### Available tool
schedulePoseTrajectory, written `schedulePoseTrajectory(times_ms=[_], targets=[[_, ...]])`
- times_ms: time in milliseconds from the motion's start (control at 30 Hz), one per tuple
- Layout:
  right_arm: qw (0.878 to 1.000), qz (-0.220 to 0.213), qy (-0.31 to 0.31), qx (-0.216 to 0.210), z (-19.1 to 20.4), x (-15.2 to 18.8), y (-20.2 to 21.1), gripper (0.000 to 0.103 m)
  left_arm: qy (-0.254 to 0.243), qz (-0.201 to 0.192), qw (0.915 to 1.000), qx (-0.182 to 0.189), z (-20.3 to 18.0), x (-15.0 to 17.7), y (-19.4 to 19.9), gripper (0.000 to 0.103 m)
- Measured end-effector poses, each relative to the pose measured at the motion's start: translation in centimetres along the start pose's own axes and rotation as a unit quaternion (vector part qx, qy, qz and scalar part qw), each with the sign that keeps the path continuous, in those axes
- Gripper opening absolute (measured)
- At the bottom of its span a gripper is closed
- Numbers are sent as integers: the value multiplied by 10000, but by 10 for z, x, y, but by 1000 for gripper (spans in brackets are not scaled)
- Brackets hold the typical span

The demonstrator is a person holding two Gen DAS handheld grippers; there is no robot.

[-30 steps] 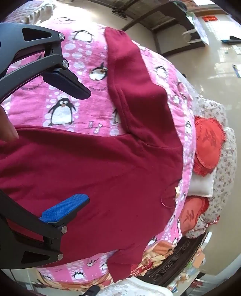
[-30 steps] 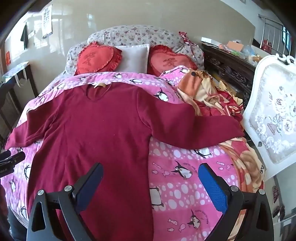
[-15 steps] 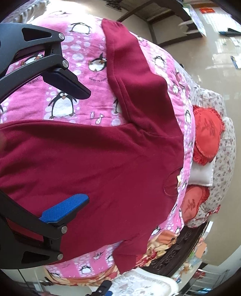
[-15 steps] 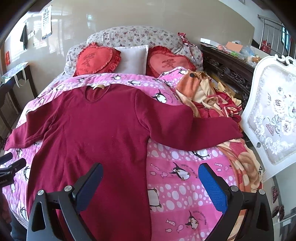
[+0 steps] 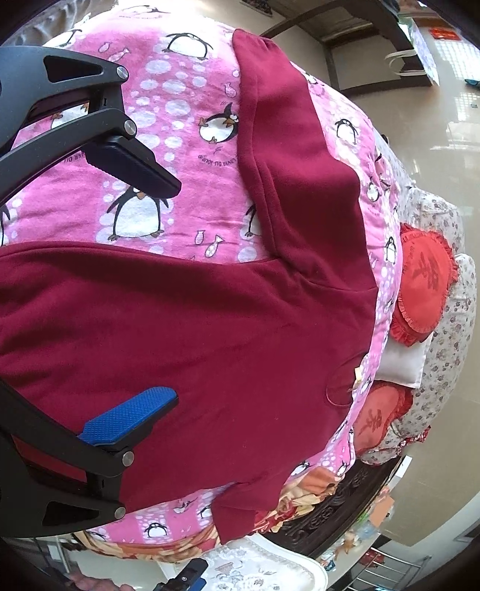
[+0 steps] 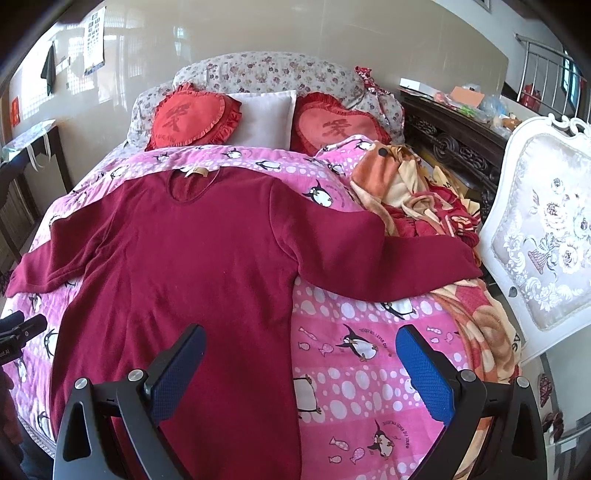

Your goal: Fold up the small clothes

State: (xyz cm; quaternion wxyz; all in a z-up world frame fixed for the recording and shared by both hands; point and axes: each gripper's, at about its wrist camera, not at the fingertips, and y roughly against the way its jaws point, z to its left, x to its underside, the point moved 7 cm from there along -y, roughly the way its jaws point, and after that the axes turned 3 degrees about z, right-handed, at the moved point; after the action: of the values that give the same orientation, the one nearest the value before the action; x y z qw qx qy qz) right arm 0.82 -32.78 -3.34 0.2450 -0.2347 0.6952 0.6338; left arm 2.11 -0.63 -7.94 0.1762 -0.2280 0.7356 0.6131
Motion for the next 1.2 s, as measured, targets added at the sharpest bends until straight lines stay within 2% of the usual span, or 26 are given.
schedulePoseTrajectory(times_ms=[300,633,1200], targets=[[9999,70,49,63,5,0,-4,102,-195,10,9994,-292,-1,3,-7,102],[10000,-22,31,-19,10,-1,-2,102,-92,8,9989,-460,8,1,-5,102],[9998,46,143,-93,29,-3,-3,102,155,154,9991,-359,24,7,-16,102]])
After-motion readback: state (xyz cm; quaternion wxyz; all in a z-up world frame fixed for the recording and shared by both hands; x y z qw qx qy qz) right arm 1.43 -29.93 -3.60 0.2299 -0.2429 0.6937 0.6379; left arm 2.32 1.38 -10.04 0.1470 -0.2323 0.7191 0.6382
